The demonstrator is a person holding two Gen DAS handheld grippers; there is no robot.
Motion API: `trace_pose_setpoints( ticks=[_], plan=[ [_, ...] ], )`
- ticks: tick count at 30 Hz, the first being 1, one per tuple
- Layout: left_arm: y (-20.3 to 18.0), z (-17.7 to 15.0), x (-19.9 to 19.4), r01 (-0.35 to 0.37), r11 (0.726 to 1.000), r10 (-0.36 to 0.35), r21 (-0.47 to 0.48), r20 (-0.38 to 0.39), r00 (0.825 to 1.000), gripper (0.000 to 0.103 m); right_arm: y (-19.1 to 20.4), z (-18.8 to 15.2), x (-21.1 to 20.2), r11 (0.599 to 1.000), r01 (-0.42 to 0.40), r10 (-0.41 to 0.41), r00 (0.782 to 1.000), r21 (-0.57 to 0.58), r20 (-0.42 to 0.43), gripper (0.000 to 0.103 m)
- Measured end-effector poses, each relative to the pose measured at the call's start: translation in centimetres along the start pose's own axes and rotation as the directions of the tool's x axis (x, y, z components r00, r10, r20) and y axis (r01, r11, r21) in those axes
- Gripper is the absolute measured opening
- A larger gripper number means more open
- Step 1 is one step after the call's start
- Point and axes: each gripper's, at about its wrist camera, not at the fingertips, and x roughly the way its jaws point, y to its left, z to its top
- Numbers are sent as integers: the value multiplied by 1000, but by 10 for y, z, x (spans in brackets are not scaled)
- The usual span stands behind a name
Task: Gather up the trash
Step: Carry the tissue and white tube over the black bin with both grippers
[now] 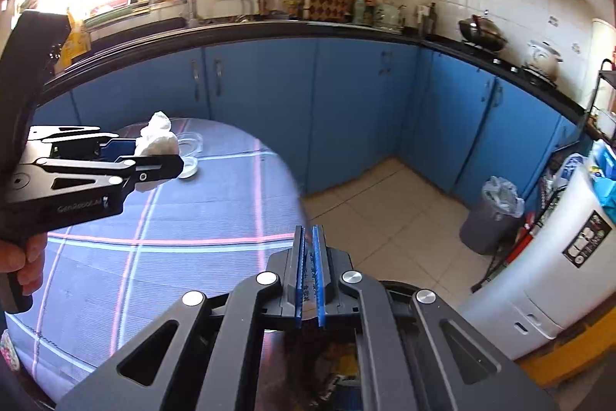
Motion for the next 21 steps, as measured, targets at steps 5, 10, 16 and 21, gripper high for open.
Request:
trace_pose_setpoints(
  ticks=[5, 10, 16, 21],
  plan=[
    [-26, 12, 3, 25, 999, -25, 41, 5, 1000, 32, -17, -2, -5, 999, 36, -36, 999, 4, 7, 5],
    [-46, 20, 7, 44, 996, -45, 82, 5, 999, 32, -32, -5, -6, 998, 55, -55, 998, 15, 10, 5],
    [-67, 30, 12, 58, 992, -59, 116, 6, 998, 32, -51, -9, -4, 997, 75, -75, 997, 31, 8, 5],
    [-78, 35, 16, 67, 989, -68, 133, 5, 998, 32, -66, -12, -4, 995, 88, -88, 996, 48, 13, 5]
  ],
)
